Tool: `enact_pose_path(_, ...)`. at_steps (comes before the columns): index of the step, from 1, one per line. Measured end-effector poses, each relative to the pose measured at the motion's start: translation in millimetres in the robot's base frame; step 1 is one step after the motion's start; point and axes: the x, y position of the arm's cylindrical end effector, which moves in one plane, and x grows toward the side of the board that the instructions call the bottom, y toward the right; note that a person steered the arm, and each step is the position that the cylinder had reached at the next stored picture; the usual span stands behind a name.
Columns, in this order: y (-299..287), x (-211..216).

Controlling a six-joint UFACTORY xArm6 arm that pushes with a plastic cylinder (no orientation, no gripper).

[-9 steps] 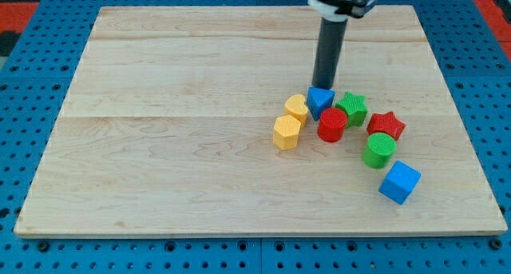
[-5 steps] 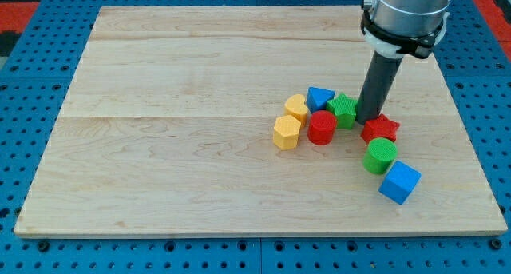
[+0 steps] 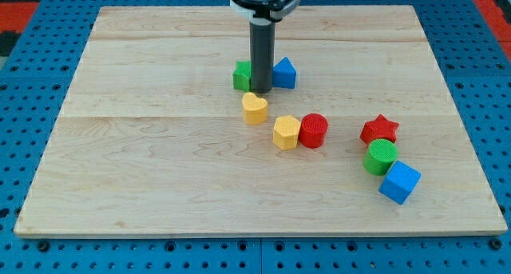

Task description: Place the green star on the top left of the board

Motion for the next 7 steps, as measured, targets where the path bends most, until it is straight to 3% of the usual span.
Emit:
enact_pose_path(3,-107,-84)
enact_pose_path(5,-206,-99)
enact_pose_path(6,-209,-112)
enact_pose_path(7,-175,-109)
